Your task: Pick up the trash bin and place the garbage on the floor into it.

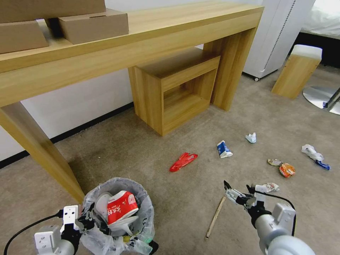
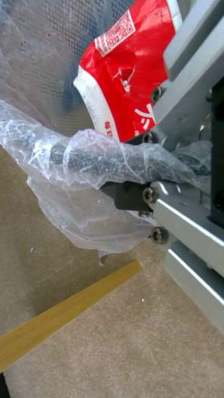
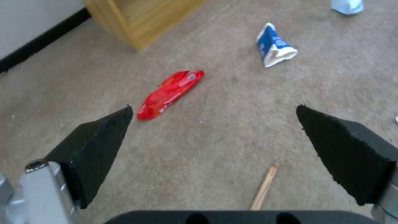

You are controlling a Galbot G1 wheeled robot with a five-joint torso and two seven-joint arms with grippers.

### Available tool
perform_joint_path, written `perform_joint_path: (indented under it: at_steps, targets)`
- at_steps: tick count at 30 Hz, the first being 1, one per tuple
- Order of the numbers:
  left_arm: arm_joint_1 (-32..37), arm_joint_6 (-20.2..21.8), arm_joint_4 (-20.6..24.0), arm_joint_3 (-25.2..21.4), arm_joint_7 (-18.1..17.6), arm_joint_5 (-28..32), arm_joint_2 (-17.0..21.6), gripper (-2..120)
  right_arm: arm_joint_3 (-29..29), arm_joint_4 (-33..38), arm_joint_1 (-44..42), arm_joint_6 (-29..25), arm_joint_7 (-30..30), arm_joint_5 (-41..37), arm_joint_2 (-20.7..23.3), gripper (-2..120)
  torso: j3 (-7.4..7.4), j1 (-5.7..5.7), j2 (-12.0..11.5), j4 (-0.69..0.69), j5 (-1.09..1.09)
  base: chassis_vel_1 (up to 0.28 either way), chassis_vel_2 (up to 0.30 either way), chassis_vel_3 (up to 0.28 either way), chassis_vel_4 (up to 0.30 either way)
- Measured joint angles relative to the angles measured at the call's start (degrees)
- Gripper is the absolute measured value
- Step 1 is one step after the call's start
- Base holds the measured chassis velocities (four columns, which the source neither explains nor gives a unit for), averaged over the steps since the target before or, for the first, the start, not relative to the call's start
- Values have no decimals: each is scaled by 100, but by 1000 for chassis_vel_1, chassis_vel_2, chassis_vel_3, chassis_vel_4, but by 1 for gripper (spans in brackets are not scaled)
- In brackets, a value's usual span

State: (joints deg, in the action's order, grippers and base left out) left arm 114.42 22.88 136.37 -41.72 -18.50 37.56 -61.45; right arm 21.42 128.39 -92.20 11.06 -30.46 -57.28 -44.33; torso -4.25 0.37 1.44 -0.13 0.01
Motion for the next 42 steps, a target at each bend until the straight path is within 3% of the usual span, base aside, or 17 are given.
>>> perform_joint_path:
  at_steps: [4,6,9,11,13,17,42]
  targets:
    - [5,-12,-26,6,22,-5,-2,0,-271,3,391,138,-203,-349,305,100,0,0,0,1,0,0,0,0,0]
    - [28,-42,-48,10,37,-27,24,0,-637,-62,751,205,-339,-566,622,100,0,0,0,1,-1,0,0,0,0]
    - [30,-109,-99,2,38,-21,92,0,-1020,-201,1139,349,-626,-875,759,100,0,0,0,0,-1,0,0,0,0]
    - [36,-122,-112,1,37,-21,109,0,-1122,-244,1269,425,-742,-990,763,100,0,0,0,-1,-1,0,0,0,0]
    - [55,-135,-150,22,36,-32,153,0,-1445,-326,1792,802,-1420,-1662,695,100,0,0,0,0,0,0,0,0,0]
    - [74,-125,-179,84,36,-117,191,0,-1544,-429,2243,1244,-2096,-2509,550,100,0,0,0,1,-1,0,0,0,0]
    - [136,-246,-246,349,128,-673,-6,0,-1116,-354,1845,1109,-1762,-1836,357,100,0,0,0,0,0,-13,-15,-16,-16]
